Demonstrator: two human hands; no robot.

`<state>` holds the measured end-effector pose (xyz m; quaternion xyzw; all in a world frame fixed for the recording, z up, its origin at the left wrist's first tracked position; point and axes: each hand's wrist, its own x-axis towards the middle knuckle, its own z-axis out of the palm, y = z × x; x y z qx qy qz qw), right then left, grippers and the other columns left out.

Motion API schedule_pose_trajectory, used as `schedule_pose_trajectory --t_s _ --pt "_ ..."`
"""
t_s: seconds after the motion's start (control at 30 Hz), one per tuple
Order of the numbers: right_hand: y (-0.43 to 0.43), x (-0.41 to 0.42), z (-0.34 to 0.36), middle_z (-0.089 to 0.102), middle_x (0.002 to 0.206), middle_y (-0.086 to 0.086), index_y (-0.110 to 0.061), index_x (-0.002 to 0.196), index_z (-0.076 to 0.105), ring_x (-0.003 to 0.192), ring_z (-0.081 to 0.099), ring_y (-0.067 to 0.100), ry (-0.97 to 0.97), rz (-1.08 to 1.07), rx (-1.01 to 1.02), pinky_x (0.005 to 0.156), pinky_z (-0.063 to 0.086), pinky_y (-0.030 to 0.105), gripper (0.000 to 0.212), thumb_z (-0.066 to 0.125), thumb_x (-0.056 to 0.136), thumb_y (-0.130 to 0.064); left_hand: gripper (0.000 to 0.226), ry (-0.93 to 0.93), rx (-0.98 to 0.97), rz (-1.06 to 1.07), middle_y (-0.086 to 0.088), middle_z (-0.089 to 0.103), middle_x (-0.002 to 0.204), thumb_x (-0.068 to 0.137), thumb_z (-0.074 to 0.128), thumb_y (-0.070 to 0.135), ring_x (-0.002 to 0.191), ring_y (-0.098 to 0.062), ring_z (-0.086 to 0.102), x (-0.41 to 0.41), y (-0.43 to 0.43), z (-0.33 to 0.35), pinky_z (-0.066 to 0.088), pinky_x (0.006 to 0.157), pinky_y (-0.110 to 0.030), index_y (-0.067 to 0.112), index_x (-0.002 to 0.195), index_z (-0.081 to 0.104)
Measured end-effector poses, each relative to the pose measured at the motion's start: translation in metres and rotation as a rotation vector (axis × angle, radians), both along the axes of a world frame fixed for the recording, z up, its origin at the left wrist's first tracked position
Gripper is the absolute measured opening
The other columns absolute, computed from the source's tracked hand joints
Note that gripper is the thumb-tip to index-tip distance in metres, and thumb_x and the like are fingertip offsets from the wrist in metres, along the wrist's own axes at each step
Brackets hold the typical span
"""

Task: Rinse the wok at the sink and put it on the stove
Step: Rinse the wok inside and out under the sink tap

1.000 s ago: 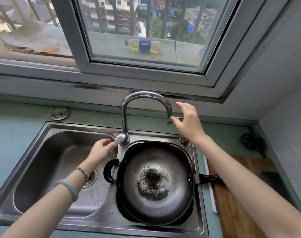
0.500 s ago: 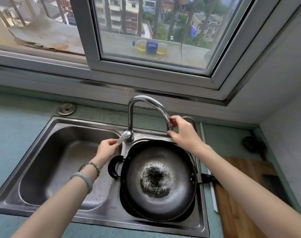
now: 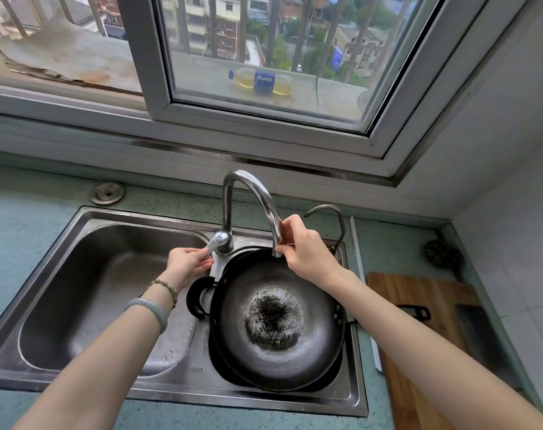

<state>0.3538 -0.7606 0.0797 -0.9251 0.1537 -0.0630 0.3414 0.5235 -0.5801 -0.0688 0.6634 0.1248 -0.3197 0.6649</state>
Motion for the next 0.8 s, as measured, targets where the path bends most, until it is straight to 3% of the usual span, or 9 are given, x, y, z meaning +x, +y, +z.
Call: schedule_pose_trajectory --t_s 0.13,0.3,0.47,0.6,0.8 --pt "0.000 0.001 -0.002 0.068 0.089 0.012 -0.007 0.100 0.044 0.082 0.064 0.032 -0.012 -0.005 0.002 0.079 0.051 0.051 0.025 0.063 0.083 -0.004 0.014 -0.022 0.034 0.020 -0.019 0.061 0.072 0.091 0.059 0.000 0.041 -0.007 0.064 0.002 -0.006 0.005 0.054 0.046 -0.017 -0.010 0.100 0.059" --pt "-0.001 0.002 -0.005 0.067 0.088 0.012 -0.007 0.100 0.044 0.082 0.064 0.032 -0.018 -0.003 0.011 0.079 0.051 0.051 0.025 0.063 0.083 -0.004 0.013 -0.023 0.080 0.002 -0.006 0.065 0.046 0.088 0.063 0.002 0.041 -0.010 0.064 0.007 -0.007 0.007 0.057 0.052 -0.019 -0.010 0.085 0.063" --pt "-0.003 0.003 -0.007 0.067 0.089 0.011 -0.007 0.100 0.044 0.083 0.064 0.030 -0.020 0.007 0.024 0.080 0.052 0.049 0.026 0.063 0.083 -0.004 0.014 -0.043 0.102 0.005 -0.019 0.064 0.071 0.087 0.065 0.003 0.041 -0.011 0.064 0.006 -0.007 0.007 0.057 0.053 -0.020 -0.008 0.079 0.061" --pt "-0.005 0.003 -0.010 0.067 0.091 0.011 -0.008 0.101 0.045 0.084 0.065 0.029 -0.028 0.013 0.033 0.080 0.052 0.048 0.026 0.063 0.083 -0.004 0.015 -0.034 0.118 -0.001 -0.020 0.063 0.072 0.087 0.066 0.002 0.039 -0.012 0.063 0.007 -0.009 0.011 0.055 0.046 -0.018 -0.011 0.091 0.062" --pt "-0.006 0.002 -0.011 0.068 0.094 0.009 -0.008 0.104 0.046 0.087 0.065 0.028 -0.037 0.019 0.053 0.083 0.052 0.046 0.028 0.064 0.083 -0.006 0.017 -0.051 0.161 -0.020 -0.020 0.065 0.074 0.087 0.067 0.005 0.041 -0.010 0.064 0.006 -0.009 0.011 0.053 0.044 -0.017 -0.010 0.094 0.064"
